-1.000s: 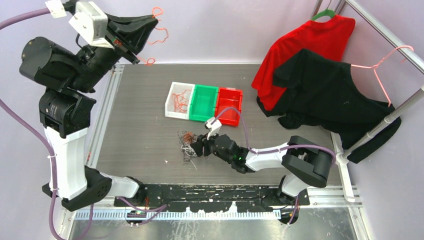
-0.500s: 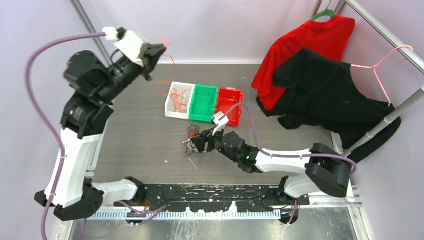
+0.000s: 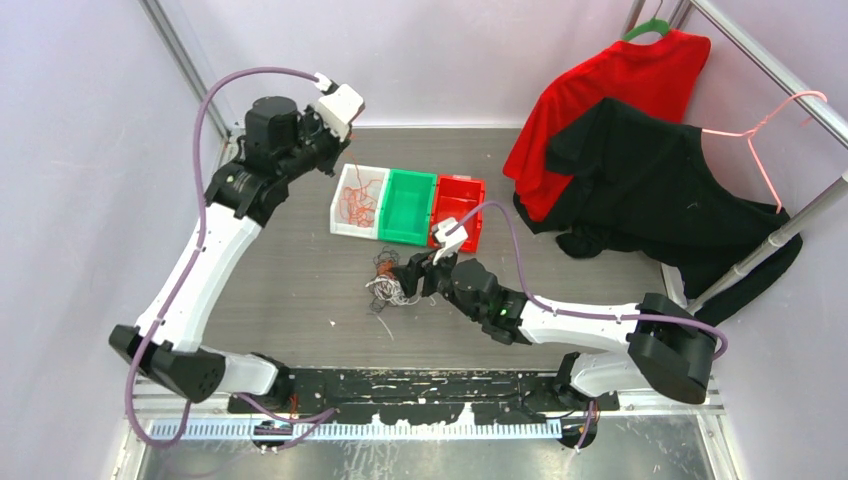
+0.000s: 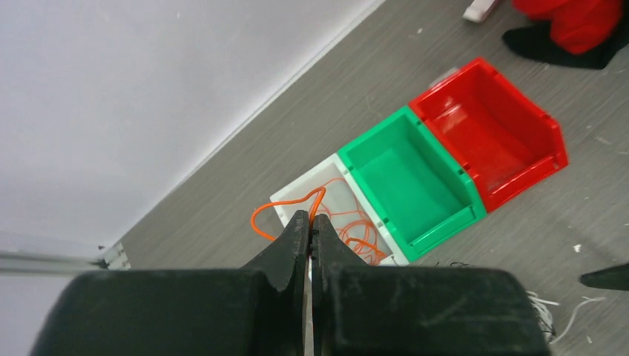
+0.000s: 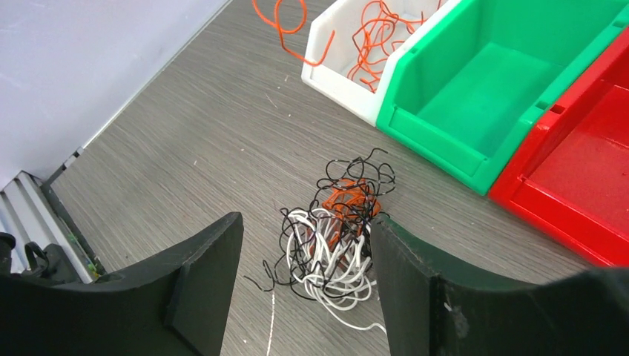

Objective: Untangle the cables

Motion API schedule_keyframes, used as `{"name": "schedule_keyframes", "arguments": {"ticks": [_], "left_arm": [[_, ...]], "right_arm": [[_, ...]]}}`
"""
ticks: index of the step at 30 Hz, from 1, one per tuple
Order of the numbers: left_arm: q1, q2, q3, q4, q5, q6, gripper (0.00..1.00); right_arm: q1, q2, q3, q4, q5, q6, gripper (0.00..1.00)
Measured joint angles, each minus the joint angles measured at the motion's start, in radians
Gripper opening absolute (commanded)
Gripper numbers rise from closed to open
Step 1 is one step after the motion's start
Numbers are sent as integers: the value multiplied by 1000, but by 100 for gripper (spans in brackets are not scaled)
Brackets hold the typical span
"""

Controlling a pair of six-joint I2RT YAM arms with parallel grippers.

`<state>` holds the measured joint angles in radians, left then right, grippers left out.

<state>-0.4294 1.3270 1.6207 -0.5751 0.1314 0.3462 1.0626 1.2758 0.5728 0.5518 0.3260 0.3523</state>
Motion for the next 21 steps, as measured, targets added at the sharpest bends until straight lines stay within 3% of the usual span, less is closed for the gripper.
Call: {"name": "schedule_keyframes", "arguments": {"ticks": [10, 21], "left_arm": [[71, 209, 0, 41, 24, 10, 0], [97, 338, 7, 79, 54, 10, 0]], "right_arm": [[-11, 0, 0, -12, 10, 0, 67], [-43, 0, 0, -12, 10, 1, 66]]}}
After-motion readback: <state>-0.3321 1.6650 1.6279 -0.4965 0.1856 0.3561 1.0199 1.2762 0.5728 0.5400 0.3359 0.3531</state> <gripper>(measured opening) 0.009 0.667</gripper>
